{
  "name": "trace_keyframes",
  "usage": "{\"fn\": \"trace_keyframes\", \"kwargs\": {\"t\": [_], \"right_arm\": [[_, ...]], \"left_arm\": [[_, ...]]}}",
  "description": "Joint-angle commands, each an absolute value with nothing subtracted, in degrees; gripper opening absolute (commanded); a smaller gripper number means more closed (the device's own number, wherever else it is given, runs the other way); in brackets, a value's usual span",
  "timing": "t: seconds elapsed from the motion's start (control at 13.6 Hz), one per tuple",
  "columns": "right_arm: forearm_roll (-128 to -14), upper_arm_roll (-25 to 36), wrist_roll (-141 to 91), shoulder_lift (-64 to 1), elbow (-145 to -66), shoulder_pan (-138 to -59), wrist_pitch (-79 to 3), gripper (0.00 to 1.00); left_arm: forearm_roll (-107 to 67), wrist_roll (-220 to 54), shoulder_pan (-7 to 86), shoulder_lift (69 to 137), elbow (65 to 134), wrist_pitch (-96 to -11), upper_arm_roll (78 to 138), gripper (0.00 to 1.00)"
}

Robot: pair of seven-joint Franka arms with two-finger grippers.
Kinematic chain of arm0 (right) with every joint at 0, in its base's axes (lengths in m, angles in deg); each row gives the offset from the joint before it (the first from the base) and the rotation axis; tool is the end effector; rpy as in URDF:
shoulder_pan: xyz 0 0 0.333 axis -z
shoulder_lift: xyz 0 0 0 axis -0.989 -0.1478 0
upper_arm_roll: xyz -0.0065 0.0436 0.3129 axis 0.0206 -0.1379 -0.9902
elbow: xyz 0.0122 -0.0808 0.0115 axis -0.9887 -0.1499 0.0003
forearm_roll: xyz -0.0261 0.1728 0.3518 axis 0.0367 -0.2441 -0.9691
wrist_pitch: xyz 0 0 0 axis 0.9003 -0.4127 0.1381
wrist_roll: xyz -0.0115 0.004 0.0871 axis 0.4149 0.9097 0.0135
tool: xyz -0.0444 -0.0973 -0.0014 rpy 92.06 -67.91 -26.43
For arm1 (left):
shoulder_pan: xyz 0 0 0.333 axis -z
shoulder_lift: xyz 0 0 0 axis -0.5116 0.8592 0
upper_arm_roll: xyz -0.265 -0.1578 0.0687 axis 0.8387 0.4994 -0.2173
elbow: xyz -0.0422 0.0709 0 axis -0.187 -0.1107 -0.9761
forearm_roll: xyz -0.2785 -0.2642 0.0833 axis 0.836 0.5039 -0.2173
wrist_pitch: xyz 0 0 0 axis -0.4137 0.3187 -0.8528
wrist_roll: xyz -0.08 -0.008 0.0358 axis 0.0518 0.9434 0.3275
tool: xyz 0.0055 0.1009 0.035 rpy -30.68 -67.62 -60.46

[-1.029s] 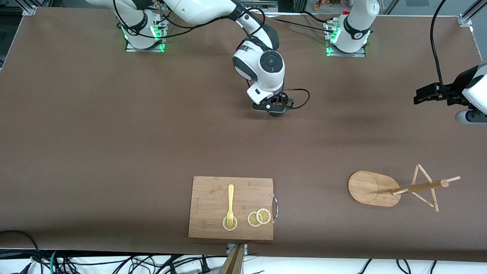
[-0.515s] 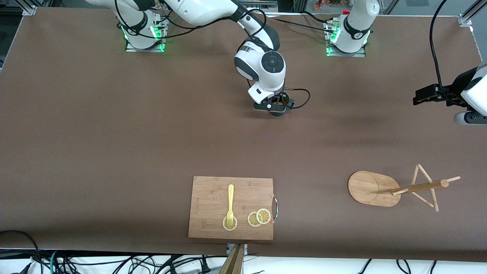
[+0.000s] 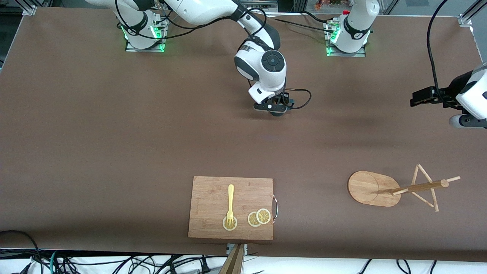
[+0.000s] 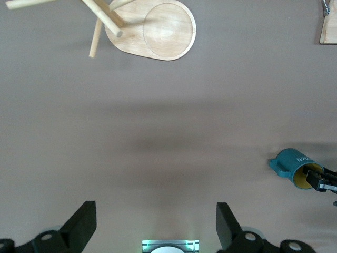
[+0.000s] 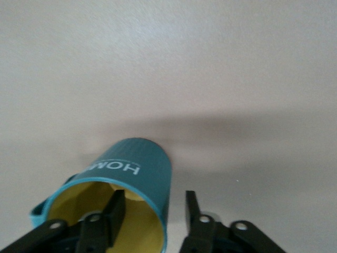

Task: Pass cup and hang on rack
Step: 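Set the mug down and open the right gripper while the left gripper approaches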

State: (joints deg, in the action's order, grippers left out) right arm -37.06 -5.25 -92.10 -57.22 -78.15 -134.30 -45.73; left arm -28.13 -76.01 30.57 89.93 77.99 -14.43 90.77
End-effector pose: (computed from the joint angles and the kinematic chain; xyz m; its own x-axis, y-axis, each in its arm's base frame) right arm 0.4127 0.6339 0.2476 0.9884 -0.1251 -0.0863 -0.1323 -0.9877 -0.0834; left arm 0.5962 -0.0071 0.5818 0.9768 -0.0199 -0.2133 -0.0160 -0.9997 0.0198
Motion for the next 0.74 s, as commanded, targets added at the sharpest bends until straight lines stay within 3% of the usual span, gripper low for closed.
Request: {"fn": "trace_keyframes", "kwargs": {"t": [0.0, 0.07, 0.15, 0.22, 0.44, 0.66], "right_arm": [[-37.42, -4.71, -93.21, -54.43, -77.12, -134.50, -42.95, 0.69], [-37.51, -4.89, -93.12, -53.46, -75.55, -133.97, -41.37, 0.76], [-37.68, -4.98, -93.03, -52.84, -73.71, -133.36, -38.75, 0.95], [-38.55, -4.98, -92.86, -51.88, -71.43, -132.48, -35.59, 1.00], [-37.95, -4.63, -87.61, -46.27, -70.70, -127.75, -30.20, 1.00], [-38.64, 0.19, -82.59, -40.46, -72.19, -123.08, -23.01, 1.00]], "left_arm": [[-28.23, -75.92, 33.75, 90.11, 77.91, -14.55, 90.76, 1.00], [-28.23, -75.75, 34.19, 90.37, 77.91, -13.67, 90.76, 1.00], [-28.14, -74.27, 34.11, 90.28, 78.34, -12.62, 90.85, 1.00], [-28.14, -70.08, 34.02, 90.28, 78.87, -11.91, 90.85, 1.00], [-26.31, -55.83, 33.41, 90.89, 82.99, -13.05, 90.85, 1.00], [-23.14, -44.24, 33.58, 90.64, 90.27, -17.07, 91.55, 1.00]]}}
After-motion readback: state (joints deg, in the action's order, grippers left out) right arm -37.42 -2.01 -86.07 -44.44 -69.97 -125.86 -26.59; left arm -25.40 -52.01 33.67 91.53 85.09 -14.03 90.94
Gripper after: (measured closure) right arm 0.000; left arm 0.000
